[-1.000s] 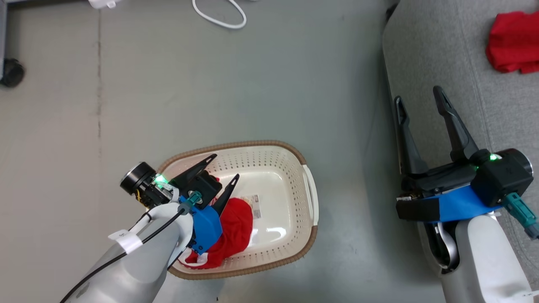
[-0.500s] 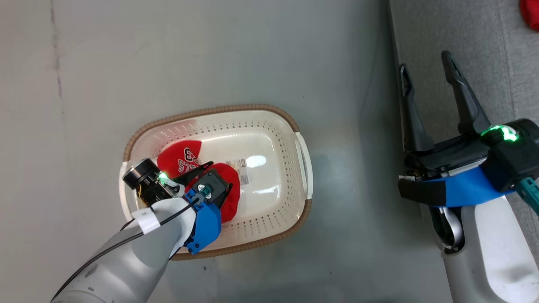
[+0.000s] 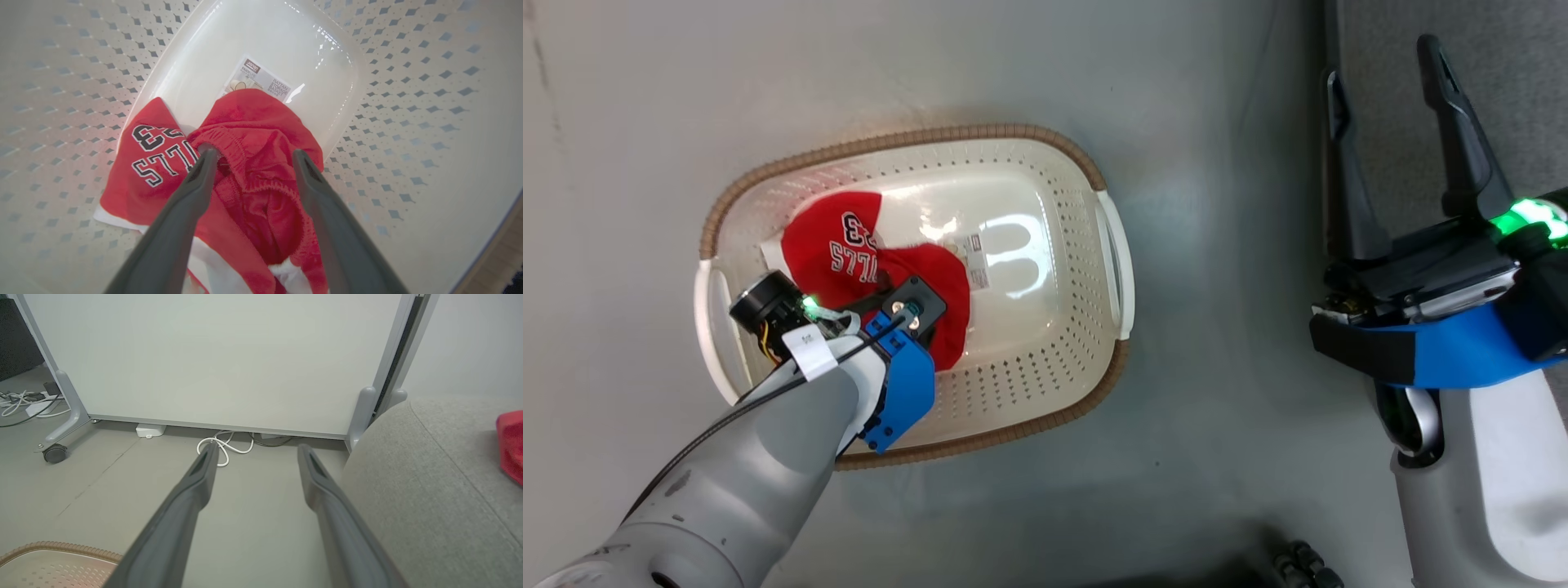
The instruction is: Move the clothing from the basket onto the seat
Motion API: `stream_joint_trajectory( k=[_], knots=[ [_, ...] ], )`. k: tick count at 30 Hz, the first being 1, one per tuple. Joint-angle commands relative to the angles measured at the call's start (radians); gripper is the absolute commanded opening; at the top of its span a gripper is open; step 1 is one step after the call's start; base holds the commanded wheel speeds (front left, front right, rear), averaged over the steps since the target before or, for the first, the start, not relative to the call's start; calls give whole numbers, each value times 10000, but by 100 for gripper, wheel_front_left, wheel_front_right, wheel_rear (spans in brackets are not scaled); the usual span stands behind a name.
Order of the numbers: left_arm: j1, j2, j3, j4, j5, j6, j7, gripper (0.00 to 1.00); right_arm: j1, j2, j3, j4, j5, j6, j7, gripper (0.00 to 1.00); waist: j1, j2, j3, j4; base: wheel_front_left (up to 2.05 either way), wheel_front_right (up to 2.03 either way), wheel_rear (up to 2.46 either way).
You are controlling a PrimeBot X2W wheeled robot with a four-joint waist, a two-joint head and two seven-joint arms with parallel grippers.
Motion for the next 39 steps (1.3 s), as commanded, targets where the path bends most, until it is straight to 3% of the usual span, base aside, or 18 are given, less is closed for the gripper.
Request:
stream_joint_trajectory(
  k=[1,11,25,26,27,29,39],
  knots=[
    [-205,59,-21,-42,-128,-10,100,100,-207,-31,-37,-111,-81,1,-7,100,-1,0,412,-57,0,0,0],
    [-816,100,-50,184,-511,-10,912,100,-243,-16,-239,-687,-194,1,-5,100,-1,0,1413,-25,0,0,0],
    [-1132,159,-53,99,-560,-10,906,100,-190,24,-84,-1239,-246,1,-6,100,-1,0,2072,-200,0,0,0],
    [-1159,176,-51,86,-527,-10,888,96,-178,29,-79,-1266,-238,1,-5,100,-1,0,2091,-212,0,0,0],
    [-1190,187,-53,91,-509,-10,871,60,-166,32,-82,-1290,-232,1,-5,100,-1,0,2102,-213,0,0,0],
    [-1224,177,-53,122,-496,-10,898,0,-148,38,-91,-1336,-240,1,-5,100,-1,0,2109,-205,0,0,0],
    [-1039,123,-54,-27,-442,-11,583,0,-254,53,-72,-1251,-249,1,-6,100,-1,0,1813,-81,0,0,0]
  ],
)
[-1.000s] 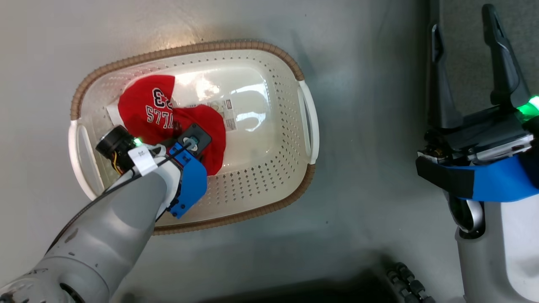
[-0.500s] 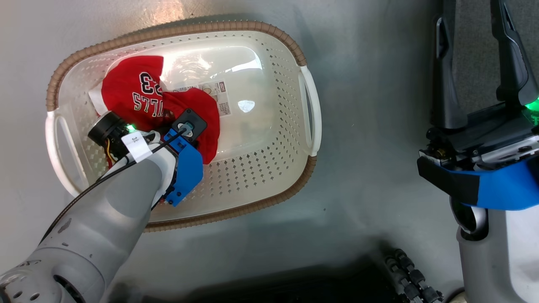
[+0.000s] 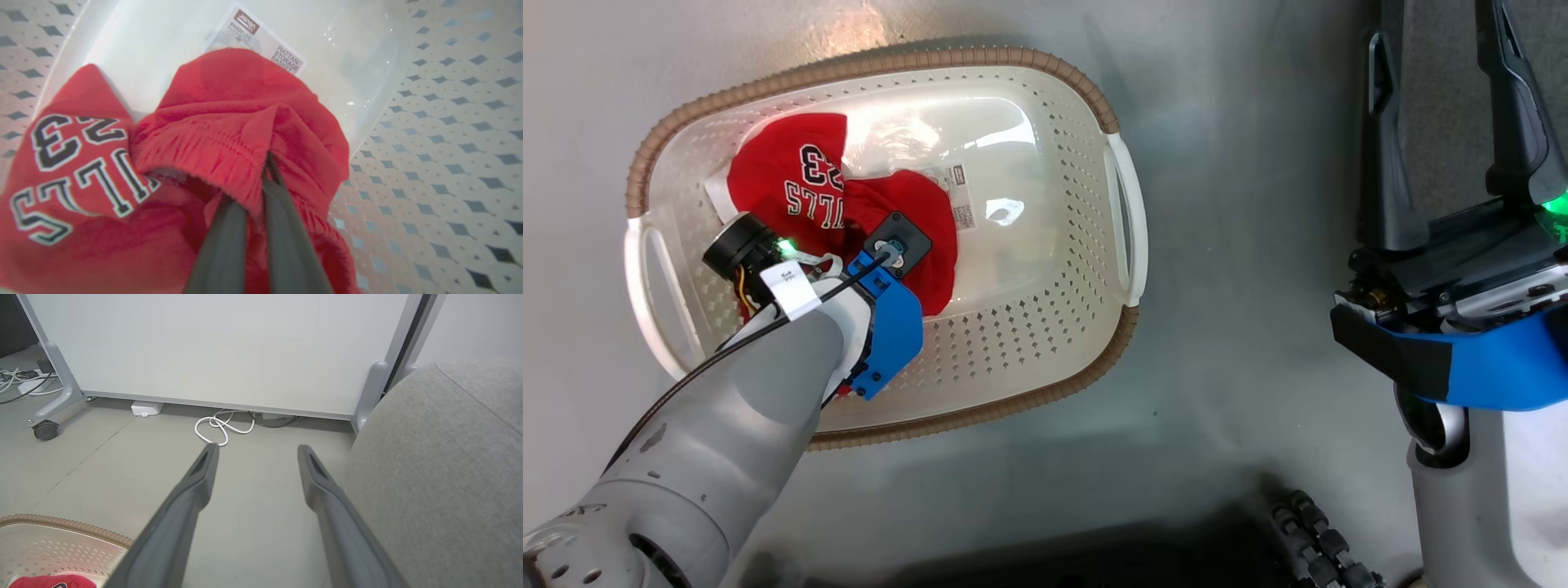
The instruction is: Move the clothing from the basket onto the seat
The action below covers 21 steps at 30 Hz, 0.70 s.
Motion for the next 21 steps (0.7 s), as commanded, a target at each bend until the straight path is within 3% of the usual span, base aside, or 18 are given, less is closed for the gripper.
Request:
stream_joint_trajectory(
  k=[1,11,21],
  knots=[
    [30,-7,-18,-67,-51,-11,-169,0,-140,22,-11,56,3,1,-5,100,0,0,-154,62,0,0,0],
    [327,-306,-20,-266,-191,-11,-1223,0,-77,23,-54,402,108,1,-5,100,0,0,-1142,335,0,0,0],
    [889,-627,-20,-379,-811,-11,-2436,0,351,-10,-170,993,249,1,-6,100,0,0,-2898,665,0,0,0]
  ],
)
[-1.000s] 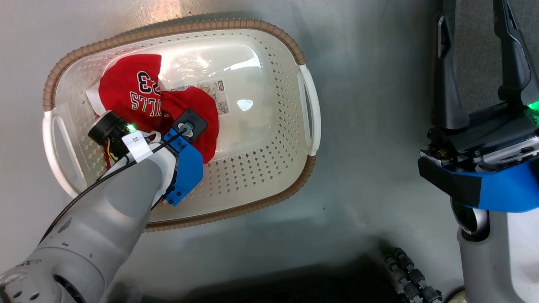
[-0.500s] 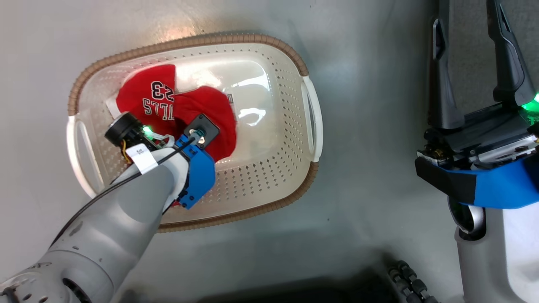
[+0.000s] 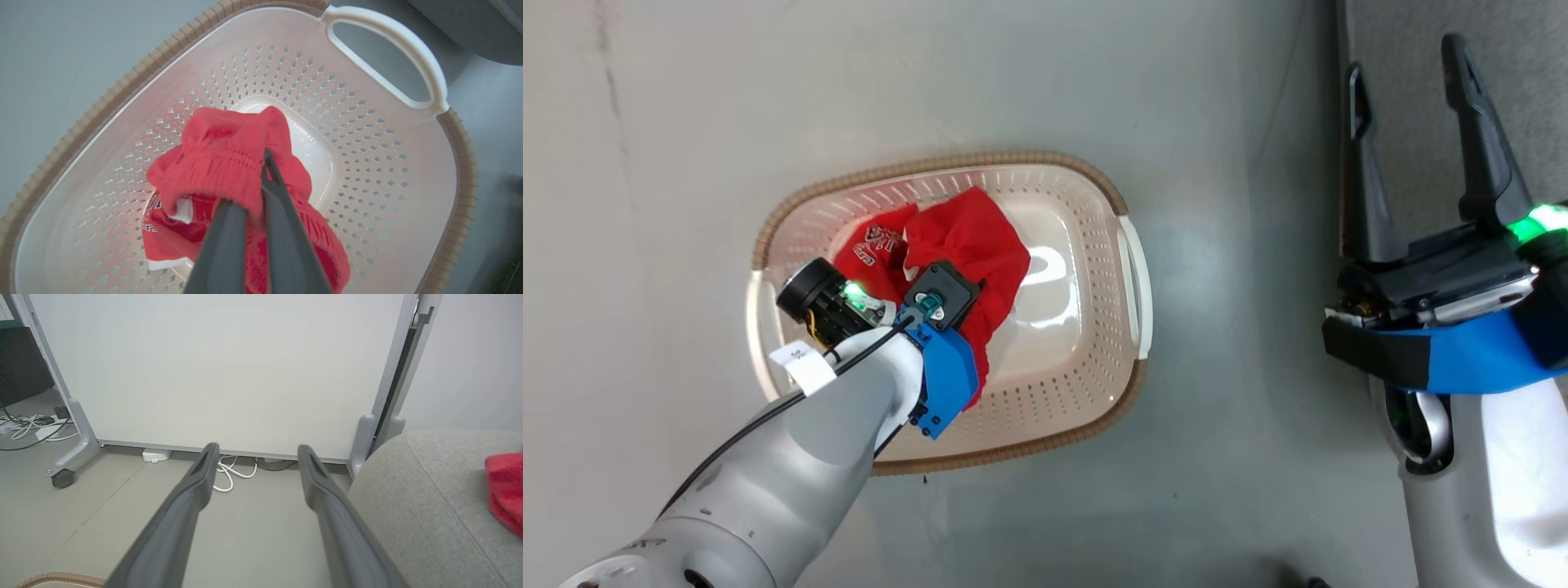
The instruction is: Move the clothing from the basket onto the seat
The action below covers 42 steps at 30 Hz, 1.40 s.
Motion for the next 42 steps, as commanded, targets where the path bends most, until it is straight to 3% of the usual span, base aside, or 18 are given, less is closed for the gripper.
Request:
stream_joint_trajectory(
  k=[1,8,13,28,42],
  knots=[
    [96,-29,-20,-43,-66,-11,-119,0,178,-27,-39,82,2,1,-5,100,1,0,-620,200,0,0,0],
    [481,-95,7,-235,-490,-11,-597,0,609,-113,-29,498,87,1,-6,100,1,0,-2055,461,0,0,0],
    [776,58,600,-739,-564,-11,-658,0,925,-131,-40,767,162,1,-5,100,1,0,-3006,584,0,0,0],
    [2324,777,3520,-3797,1135,587,-656,0,1985,-118,-56,1464,404,1,-6,100,1,0,-5284,722,0,0,0],
    [2221,507,5141,-6341,2551,460,-657,0,2384,-6,125,1709,619,1,-4,100,1,0,-6404,634,0,0,0]
  ],
)
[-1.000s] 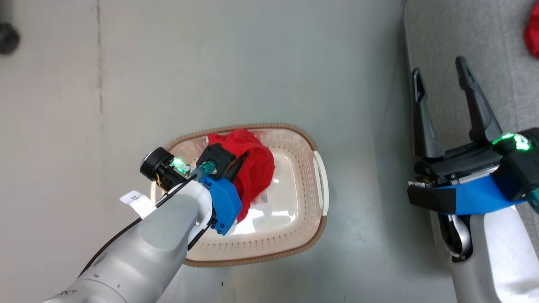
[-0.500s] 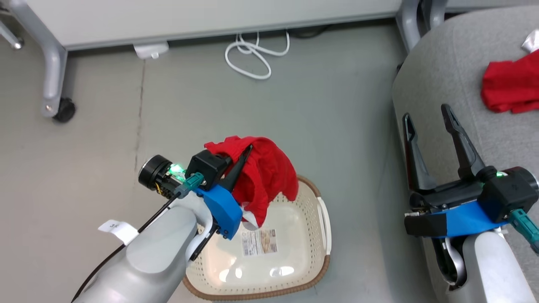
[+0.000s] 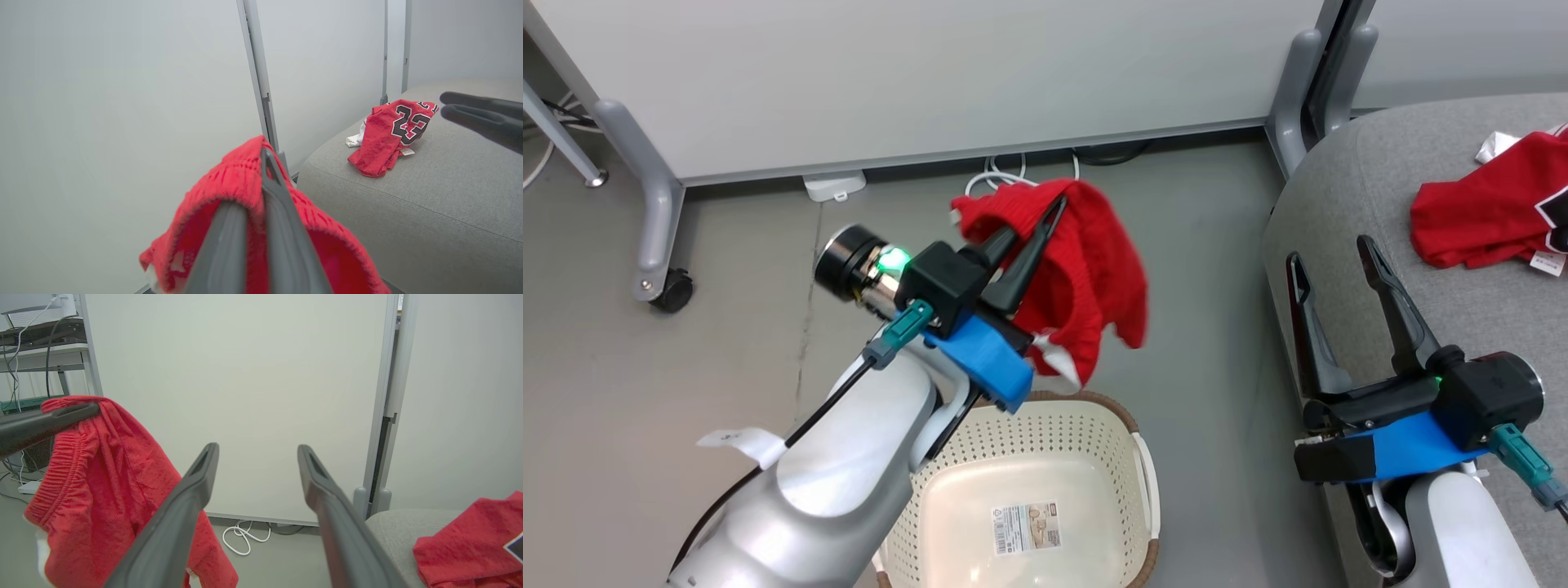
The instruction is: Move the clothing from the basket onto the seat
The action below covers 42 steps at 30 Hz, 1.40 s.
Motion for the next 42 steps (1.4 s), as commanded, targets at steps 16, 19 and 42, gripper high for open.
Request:
stream_joint_trajectory(
  k=[16,19,42],
  knots=[
    [-1457,-560,40,-771,504,-247,-50,0,361,74,128,8,221,5,-4,100,2,-1,-494,-170,0,0,0],
    [-1533,-545,19,-710,492,-254,-50,0,322,75,210,-125,291,3,-4,100,2,-1,-466,-222,0,0,0],
    [-1906,-823,36,-450,583,-239,-50,0,-300,62,3044,-320,433,3,-4,100,2,-1,-45,34,0,0,0]
  ],
)
